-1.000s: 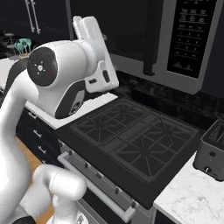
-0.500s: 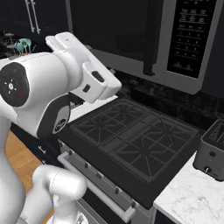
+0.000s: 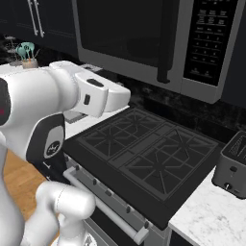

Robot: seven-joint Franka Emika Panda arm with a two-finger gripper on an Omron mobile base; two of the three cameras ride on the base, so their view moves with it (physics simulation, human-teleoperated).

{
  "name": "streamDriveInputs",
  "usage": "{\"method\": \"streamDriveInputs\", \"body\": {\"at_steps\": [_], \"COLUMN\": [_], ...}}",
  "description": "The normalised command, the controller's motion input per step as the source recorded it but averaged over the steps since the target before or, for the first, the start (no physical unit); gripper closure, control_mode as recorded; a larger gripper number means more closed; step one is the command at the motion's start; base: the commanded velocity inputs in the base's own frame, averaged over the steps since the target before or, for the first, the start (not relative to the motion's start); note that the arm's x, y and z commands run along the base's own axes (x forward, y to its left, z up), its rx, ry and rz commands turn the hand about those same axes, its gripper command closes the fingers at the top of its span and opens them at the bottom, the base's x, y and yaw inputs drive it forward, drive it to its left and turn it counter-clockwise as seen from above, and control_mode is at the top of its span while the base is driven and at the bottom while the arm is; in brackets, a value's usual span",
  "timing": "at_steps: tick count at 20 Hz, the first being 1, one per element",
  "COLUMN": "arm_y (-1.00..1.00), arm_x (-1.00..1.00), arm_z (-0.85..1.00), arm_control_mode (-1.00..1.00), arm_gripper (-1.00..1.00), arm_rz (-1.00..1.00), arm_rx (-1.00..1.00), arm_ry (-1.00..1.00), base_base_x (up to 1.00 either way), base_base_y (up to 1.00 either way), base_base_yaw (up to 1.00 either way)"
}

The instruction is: Pick the potato from the sink and place it in the bowl. Then pick the bowl and place it in the microwave. Then close the microwave door and press the start button.

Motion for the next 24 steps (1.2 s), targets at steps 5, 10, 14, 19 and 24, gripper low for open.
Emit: {"method": "streamDriveInputs", "body": {"at_steps": [5,10,14,19,24], "arm_y": [-0.04,-0.11,-0.24,-0.17,-0.12], "arm_x": [0.0,0.02,0.13,0.13,0.34], "arm_z": [0.0,-0.01,0.0,0.0,0.0], "arm_control_mode": [-1.0,-1.0,-1.0,-1.0,-1.0], "arm_gripper": [-1.0,-1.0,-1.0,-1.0,-1.0], "arm_rz": [0.0,-0.02,0.0,0.0,-0.01], "arm_rx": [-0.14,-0.07,0.0,0.0,-0.02], "arm_ry": [0.06,0.02,0.0,-0.03,-0.01], "base_base_x": [0.0,0.0,0.0,0.0,0.0], "base_base_y": [0.0,0.0,0.0,0.0,0.0], "base_base_yaw": [0.0,0.0,0.0,0.0,0.0]}}
